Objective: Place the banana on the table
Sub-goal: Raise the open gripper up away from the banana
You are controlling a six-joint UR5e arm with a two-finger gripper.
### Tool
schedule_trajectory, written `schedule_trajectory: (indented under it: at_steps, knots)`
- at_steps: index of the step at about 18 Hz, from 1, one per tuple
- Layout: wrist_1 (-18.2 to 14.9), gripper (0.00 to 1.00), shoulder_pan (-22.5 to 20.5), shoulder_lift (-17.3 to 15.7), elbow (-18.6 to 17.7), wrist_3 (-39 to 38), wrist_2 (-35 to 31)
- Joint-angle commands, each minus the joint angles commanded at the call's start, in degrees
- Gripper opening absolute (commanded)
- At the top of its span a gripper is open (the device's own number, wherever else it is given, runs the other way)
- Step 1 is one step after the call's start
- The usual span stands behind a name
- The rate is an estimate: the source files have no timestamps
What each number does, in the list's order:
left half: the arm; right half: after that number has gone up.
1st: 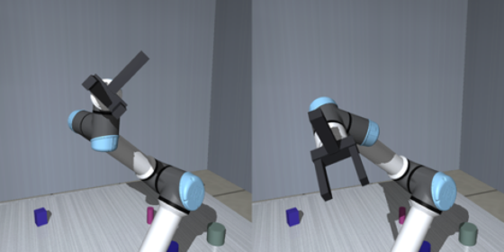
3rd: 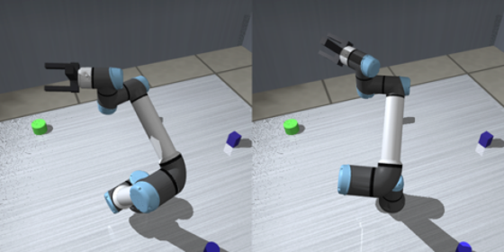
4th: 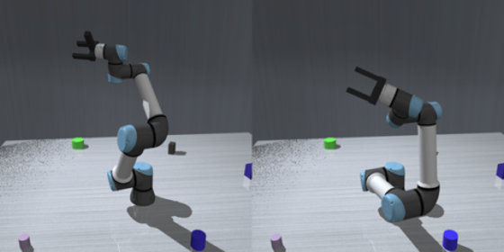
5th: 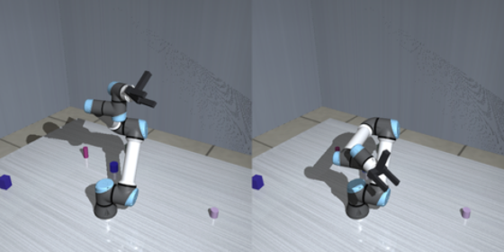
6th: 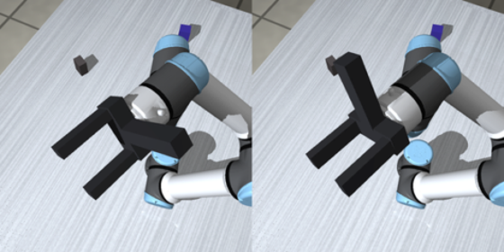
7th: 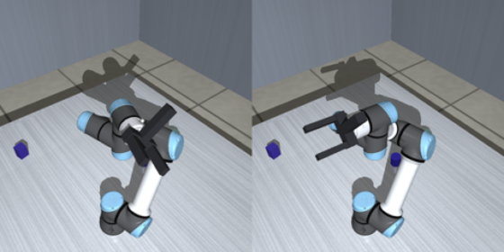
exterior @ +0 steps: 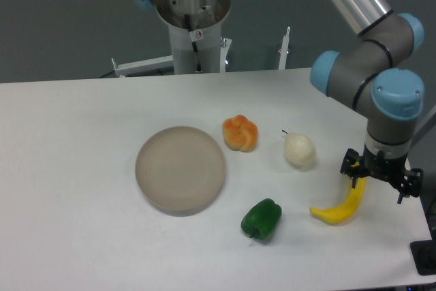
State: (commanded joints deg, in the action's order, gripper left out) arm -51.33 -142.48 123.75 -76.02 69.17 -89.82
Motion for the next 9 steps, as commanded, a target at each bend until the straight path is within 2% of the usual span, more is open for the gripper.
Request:
schedule_trajectory:
  at_steps: [4,9]
  knots:
    - [0.3,1.0,3.2,0.0,0.5,-1.3,-0.3]
    - [3.0,1.0,5.6,0.1,0.4,-1.1,-2.6]
